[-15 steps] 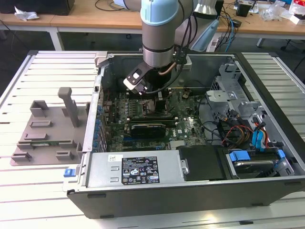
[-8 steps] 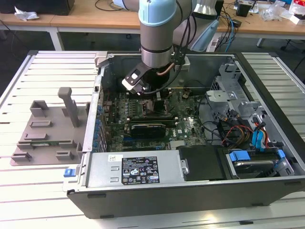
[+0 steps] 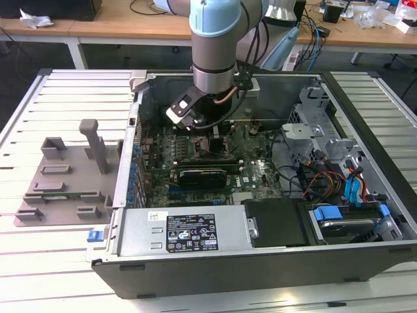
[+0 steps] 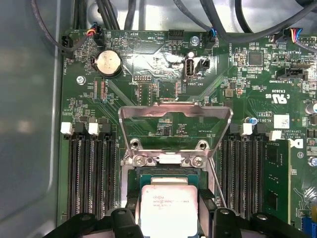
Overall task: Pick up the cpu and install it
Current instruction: 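Place the cpu into insertion slot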
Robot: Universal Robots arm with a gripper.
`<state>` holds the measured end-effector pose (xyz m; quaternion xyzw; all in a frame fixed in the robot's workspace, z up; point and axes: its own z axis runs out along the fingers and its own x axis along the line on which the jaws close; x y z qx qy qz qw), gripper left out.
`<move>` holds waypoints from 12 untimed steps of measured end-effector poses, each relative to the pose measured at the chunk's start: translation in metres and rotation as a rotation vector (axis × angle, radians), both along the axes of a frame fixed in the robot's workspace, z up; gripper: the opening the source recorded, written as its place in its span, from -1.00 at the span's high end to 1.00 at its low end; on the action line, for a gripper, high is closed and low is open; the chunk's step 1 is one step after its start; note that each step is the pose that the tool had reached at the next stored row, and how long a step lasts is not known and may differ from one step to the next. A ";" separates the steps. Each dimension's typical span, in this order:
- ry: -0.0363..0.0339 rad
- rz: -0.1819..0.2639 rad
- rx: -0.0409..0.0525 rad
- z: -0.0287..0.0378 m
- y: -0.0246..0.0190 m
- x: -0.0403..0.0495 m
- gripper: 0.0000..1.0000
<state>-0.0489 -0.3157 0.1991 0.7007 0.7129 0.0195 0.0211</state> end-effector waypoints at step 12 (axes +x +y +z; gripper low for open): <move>0.0003 0.000 -0.0002 -0.0032 0.0000 0.0011 -0.09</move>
